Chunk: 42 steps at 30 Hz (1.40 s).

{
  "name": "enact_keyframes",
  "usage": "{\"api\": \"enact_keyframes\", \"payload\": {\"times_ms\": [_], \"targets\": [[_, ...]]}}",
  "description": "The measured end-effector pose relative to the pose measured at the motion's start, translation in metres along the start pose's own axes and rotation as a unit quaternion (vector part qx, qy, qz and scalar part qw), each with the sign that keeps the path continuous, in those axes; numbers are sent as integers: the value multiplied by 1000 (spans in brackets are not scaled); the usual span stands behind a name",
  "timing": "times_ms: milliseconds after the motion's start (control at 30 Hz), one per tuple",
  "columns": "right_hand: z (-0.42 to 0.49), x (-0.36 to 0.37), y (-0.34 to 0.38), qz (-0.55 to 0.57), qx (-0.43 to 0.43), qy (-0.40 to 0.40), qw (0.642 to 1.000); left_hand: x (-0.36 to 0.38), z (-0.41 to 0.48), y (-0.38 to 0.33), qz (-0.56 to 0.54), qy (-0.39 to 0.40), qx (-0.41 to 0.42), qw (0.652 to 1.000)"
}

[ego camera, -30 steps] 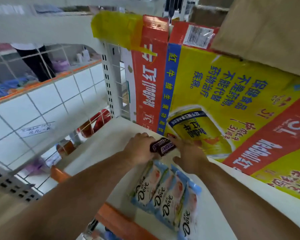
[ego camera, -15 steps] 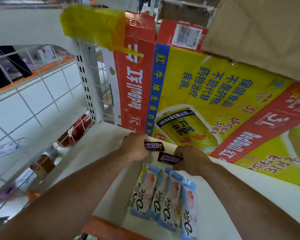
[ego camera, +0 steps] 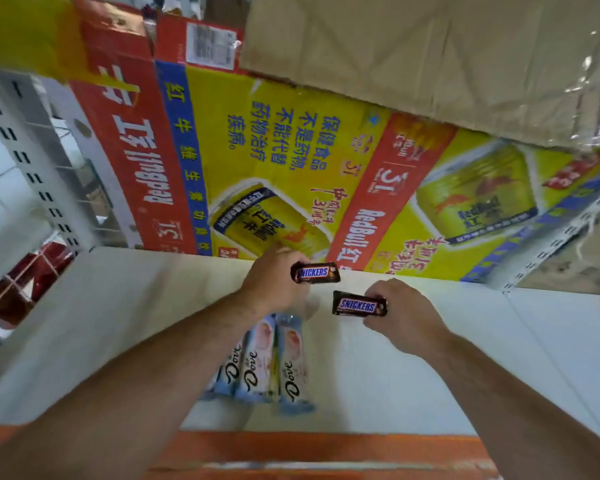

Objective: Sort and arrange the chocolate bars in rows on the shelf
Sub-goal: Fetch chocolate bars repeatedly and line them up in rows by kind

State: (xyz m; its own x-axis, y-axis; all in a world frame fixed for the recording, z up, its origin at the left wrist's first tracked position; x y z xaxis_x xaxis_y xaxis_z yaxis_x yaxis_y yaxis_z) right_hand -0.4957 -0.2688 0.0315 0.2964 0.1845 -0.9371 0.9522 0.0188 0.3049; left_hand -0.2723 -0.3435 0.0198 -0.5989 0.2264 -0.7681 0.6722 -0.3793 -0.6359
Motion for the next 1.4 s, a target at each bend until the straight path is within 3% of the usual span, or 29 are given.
{"api": "enact_keyframes", "payload": {"times_ms": [767,1067,1400], "targets": [[-287,-77,-362,35,103,-72,991,272,-3,-359,33,62,118,990],[-292,-96,-466,94,151,-86,980,365,82,-434,0,107,165,980],[-247,-136,-580,89,201,-70,973,459,204,-490,-14,140,192,971]]}}
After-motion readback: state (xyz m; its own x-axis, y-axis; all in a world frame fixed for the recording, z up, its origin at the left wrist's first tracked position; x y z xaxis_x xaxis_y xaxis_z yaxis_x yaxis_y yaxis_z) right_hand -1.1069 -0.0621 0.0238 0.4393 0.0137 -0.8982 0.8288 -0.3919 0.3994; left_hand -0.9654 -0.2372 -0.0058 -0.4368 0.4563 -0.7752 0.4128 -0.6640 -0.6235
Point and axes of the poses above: each hand's wrist, its own z-axis towards the middle knuckle, its own x-axis out of the palm, y = z × x, the point moved 4 cm from there along z, towards the middle knuckle, and after that the axes turned 10 degrees about y, right-handed, at the moved point
